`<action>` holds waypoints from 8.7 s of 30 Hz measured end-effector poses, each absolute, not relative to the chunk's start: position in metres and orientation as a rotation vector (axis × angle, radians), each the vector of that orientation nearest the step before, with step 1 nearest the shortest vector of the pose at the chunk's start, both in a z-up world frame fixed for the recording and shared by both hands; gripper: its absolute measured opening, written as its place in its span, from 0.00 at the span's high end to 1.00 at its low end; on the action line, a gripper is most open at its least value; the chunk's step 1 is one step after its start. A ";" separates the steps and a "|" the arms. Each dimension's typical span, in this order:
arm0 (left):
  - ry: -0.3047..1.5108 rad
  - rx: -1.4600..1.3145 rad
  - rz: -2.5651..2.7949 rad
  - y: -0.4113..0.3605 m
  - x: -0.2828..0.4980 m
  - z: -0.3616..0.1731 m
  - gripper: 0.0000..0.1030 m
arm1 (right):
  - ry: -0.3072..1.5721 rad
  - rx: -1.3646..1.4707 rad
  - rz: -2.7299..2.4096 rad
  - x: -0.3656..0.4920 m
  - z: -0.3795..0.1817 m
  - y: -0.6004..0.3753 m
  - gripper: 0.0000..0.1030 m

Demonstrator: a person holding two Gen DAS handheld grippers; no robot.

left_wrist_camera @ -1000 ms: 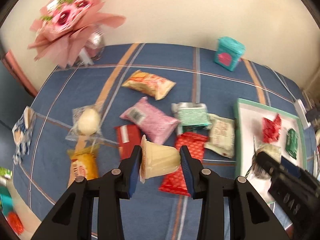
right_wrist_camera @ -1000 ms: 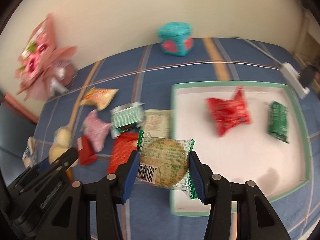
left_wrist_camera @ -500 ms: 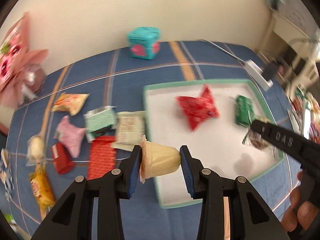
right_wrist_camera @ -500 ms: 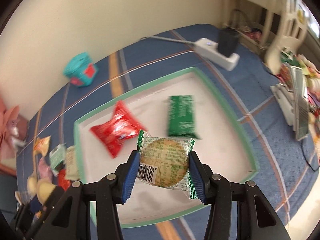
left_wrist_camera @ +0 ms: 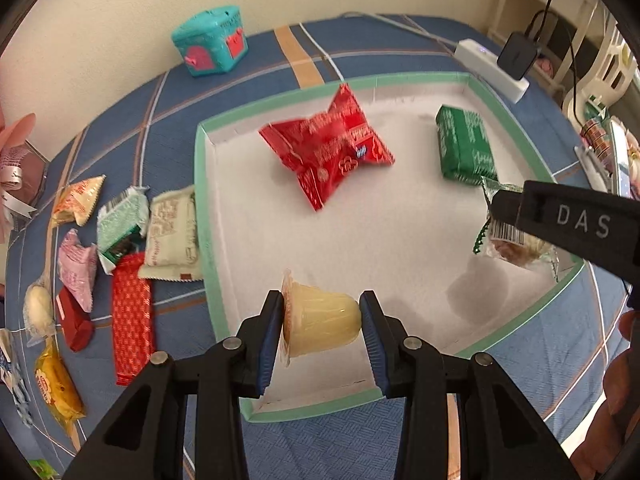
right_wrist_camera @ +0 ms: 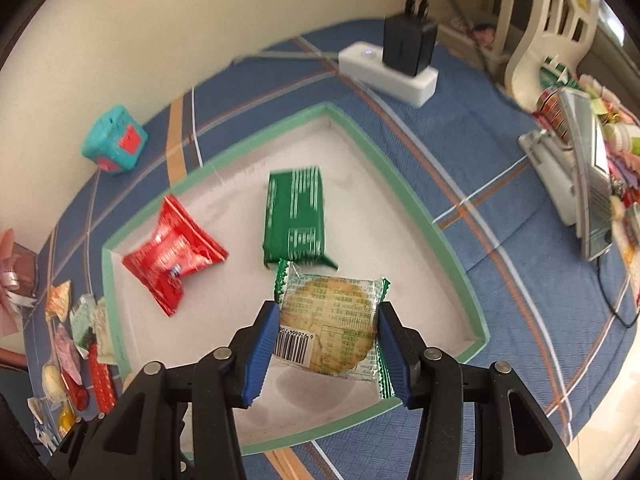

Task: Organize snacks
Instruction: 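Carry the cup jelly and pastry into the tray and open both tools, then grasp the yellow bread bag with the left tool while the right tool grasps the red patterned bar, then carry the yellow bread bag and red patterned bar over the white tray, then lower both snacks into the tray and open both tools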

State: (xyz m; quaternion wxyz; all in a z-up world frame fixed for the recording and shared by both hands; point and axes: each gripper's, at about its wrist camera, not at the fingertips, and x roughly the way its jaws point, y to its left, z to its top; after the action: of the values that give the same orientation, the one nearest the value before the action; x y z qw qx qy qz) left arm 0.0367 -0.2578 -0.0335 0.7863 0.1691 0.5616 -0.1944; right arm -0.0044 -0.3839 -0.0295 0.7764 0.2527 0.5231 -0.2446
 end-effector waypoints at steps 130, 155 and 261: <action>1.176 -0.341 0.236 0.080 0.085 -0.026 0.62 | 1.219 0.105 0.022 0.069 -0.061 -0.097 0.54; 1.041 -0.099 0.099 -0.007 0.076 0.031 0.62 | 1.073 0.230 -0.064 0.041 0.010 -0.164 0.54; 1.175 0.022 -0.283 -0.214 0.133 -0.007 0.36 | 1.052 0.401 -0.426 0.046 -0.020 -0.355 0.31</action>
State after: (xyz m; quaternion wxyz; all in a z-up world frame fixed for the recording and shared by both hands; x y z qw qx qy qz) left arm 0.1328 -0.2144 -0.0072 0.8227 0.0104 0.5525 -0.1331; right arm 0.0459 -0.3555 -0.0200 0.8243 0.1888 0.4948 -0.2001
